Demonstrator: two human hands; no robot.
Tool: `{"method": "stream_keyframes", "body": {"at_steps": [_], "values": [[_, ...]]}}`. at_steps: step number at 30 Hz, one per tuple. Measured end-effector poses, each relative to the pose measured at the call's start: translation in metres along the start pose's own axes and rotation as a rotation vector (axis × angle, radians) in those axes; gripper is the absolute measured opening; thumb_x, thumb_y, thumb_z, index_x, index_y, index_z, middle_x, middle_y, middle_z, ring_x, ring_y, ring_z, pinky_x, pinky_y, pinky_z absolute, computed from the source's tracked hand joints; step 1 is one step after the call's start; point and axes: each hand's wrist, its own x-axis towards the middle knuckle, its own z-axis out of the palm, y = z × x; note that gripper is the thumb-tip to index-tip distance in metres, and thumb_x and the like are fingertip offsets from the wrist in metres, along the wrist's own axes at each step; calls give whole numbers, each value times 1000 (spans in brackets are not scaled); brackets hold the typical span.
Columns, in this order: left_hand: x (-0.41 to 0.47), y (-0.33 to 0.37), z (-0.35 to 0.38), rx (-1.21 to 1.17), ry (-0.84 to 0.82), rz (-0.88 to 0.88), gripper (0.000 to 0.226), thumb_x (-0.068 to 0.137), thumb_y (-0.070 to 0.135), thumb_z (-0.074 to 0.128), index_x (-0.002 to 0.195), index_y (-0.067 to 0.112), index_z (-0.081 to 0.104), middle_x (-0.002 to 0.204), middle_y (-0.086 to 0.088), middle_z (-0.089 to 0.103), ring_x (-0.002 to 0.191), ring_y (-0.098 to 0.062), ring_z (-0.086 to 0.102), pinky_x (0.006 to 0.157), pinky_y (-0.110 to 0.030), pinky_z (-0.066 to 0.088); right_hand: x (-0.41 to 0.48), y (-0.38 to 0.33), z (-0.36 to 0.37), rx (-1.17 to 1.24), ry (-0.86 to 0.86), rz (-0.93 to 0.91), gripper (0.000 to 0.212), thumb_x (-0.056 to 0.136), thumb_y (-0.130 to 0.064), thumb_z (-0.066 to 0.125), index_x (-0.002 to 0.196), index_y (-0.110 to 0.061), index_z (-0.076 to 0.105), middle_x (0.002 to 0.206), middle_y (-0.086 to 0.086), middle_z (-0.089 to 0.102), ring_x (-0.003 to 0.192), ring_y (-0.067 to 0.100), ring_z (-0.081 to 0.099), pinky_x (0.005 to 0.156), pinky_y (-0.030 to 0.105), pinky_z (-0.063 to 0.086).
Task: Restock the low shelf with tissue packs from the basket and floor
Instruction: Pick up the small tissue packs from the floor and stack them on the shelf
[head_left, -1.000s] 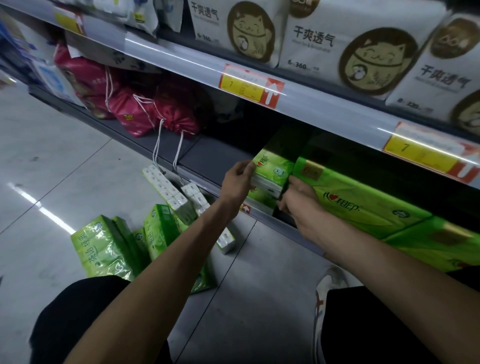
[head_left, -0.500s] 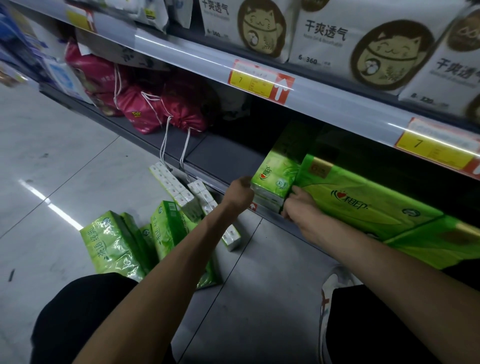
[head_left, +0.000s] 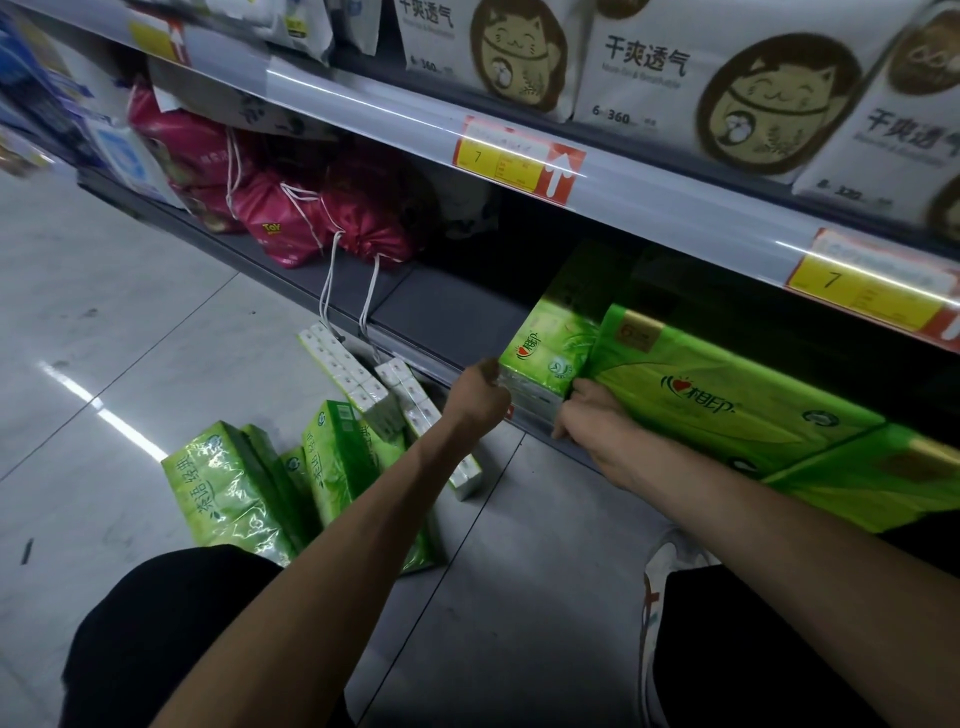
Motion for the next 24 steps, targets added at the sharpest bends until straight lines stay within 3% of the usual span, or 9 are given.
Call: {"method": "stream_keyframes", "body": {"at_steps": [4, 7, 10, 13, 19, 24], "values": [[-1, -3, 3, 14, -11, 1, 67, 86, -14, 47, 150, 2, 46, 146, -17, 56, 133, -34, 55, 100, -33, 45, 1, 0, 0, -25, 2, 7, 48, 72, 12, 62, 116, -8, 62, 113, 17, 68, 94, 28, 58, 67, 31, 45], [2, -8, 4, 39, -17, 17, 64, 85, -8, 54, 147, 6, 50, 138, -16, 61, 129, -34, 58, 101, -36, 49, -4, -3, 1, -116, 35, -11, 52, 81, 8, 61, 130, -10, 56, 123, 12, 65, 107, 30, 60, 78, 31, 48], [-3, -10, 3, 124, 80, 115, 68, 86, 1, 60, 150, 13, 46, 140, -13, 60, 122, -32, 61, 100, -39, 52, -18, -5, -1, -530, 195, -208, 74, 85, -3, 64, 151, -16, 34, 139, 12, 53, 124, 36, 57, 93, 40, 53], [-11, -13, 3, 195, 141, 227, 73, 83, 2, 61, 152, 20, 45, 145, -5, 59, 125, -27, 61, 95, -36, 51, -28, -1, 2, -878, 112, -416, 91, 87, -5, 66, 162, -16, 15, 164, 10, 23, 147, 34, 34, 106, 46, 48], [-15, -15, 4, 265, 68, 272, 73, 82, -2, 59, 151, 20, 48, 133, -8, 69, 115, -31, 67, 95, -39, 55, -28, 11, -3, -976, -77, -352, 80, 89, -1, 58, 160, -6, 20, 172, 10, 6, 156, 29, 18, 119, 37, 34], [-15, -11, 3, 320, 17, 255, 77, 84, 0, 60, 156, 19, 41, 136, -10, 66, 109, -32, 67, 93, -37, 52, -25, 9, -3, -911, -62, -388, 74, 85, -3, 62, 154, -10, 34, 168, 10, 20, 147, 31, 37, 113, 36, 41]]}}
